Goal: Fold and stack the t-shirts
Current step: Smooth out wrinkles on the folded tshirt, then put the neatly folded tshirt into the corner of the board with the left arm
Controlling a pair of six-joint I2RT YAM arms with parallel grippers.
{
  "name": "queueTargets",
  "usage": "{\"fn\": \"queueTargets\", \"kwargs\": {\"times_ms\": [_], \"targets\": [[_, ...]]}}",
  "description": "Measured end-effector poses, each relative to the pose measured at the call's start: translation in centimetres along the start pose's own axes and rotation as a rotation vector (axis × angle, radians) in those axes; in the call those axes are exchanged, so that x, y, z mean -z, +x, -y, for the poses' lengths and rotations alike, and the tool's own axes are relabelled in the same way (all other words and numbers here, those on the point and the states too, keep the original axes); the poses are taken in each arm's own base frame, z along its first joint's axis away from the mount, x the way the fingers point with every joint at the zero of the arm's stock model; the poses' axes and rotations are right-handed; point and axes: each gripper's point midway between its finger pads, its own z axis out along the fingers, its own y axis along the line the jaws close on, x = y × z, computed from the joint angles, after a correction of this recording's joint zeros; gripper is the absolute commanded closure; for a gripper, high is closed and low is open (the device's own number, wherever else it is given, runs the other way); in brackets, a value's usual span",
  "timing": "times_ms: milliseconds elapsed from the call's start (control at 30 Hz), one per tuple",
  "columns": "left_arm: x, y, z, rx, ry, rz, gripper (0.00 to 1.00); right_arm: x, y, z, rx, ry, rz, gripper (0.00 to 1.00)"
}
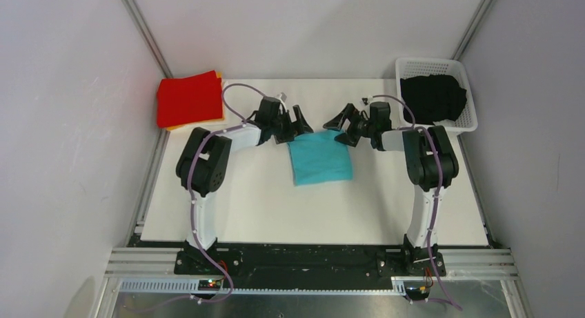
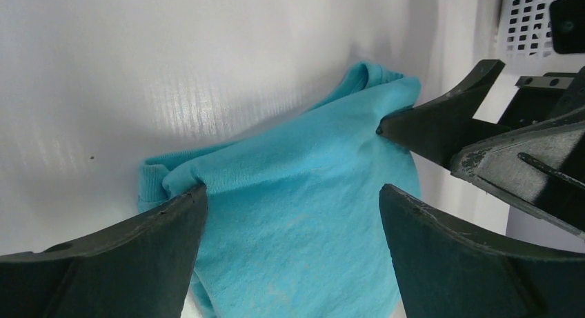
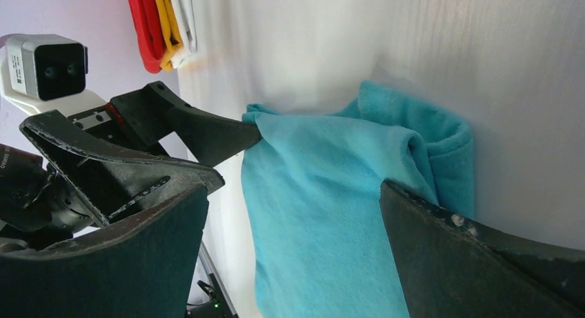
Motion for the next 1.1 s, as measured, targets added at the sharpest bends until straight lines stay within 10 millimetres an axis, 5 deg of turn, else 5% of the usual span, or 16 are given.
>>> {"fn": "queueTargets", "kwargs": {"times_ms": [100, 233, 367, 500, 600, 833, 1033, 1100], "targets": [[0.2, 0.0, -0.1, -0.014, -0.013, -0.009, 0.0, 0.7, -0.3, -0.2, 0.009, 0.019, 0.007, 0.01], [2.4, -0.8, 0.3, -0.05, -0.06, 0.013, 0.0, 4.2, -2.4, -2.6, 0.079, 0.066, 0.079, 0.01], [7.7, -2.9, 2.4, -0.108, -0.069, 0.127, 0.0, 10.4, -4.8, -8.6, 0.234, 0.087, 0.248, 0.01], [12.8, -4.1, 4.3, -0.137, -0.053, 0.244, 0.0, 16.9, -4.5, -13.4, 0.337, 0.073, 0.411, 0.01], [13.7, -3.2, 3.4, -0.129, -0.081, 0.26, 0.0, 20.9, -3.5, -12.2, 0.314, 0.143, 0.497, 0.01], [9.7, 2.5, -1.3, -0.085, -0.223, 0.107, 0.04, 27.1, -1.4, -4.9, 0.147, 0.378, 0.653, 0.01], [6.2, 6.8, -4.1, -0.059, -0.305, -0.019, 0.25, 30.2, -0.6, -4.6, 0.148, 0.424, 0.765, 0.01], [5.5, 6.6, -3.5, -0.06, -0.296, -0.016, 0.31, 30.6, -0.7, -4.5, 0.146, 0.436, 0.783, 0.01]]}}
